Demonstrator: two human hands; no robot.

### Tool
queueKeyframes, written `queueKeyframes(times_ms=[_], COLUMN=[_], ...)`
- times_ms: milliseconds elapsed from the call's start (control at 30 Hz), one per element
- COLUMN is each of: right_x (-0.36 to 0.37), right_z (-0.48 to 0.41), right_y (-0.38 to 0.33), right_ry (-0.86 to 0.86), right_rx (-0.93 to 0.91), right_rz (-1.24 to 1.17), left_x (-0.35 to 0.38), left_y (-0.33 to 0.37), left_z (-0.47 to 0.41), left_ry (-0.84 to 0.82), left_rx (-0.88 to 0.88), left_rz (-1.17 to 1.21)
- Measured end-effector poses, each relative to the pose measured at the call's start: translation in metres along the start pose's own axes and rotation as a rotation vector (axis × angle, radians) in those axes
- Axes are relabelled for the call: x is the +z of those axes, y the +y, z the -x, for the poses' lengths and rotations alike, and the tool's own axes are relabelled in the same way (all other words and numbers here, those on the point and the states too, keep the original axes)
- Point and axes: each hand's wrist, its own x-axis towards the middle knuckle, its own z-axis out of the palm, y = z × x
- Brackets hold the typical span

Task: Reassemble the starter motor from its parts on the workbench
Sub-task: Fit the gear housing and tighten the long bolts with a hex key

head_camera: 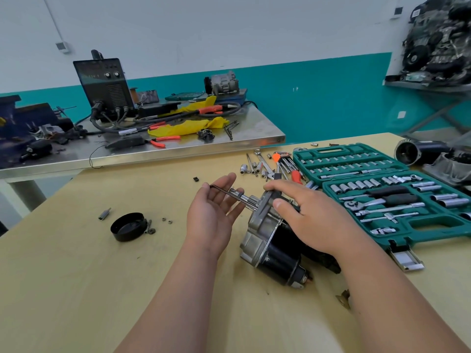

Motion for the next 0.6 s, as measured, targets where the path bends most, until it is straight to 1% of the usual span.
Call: queueKeyframes(times_ms=[233, 600], right_x=[0.0010, 0.0003], right_z=[-0.0005, 0.0006], right_y=[0.0012, -0.0002], right_ry=[0.004, 0.002], right_rx=[0.005, 0.009], right_rz=[0.011, 0.009], left_x=[-0.0023, -0.0003], left_y=[0.0011, 0.0004], left_z=[-0.0002, 0.0018], left_ry=[-0.027, -0.050], left_rx=[-0.032, -0.049], left_rz=[0.082, 0.089])
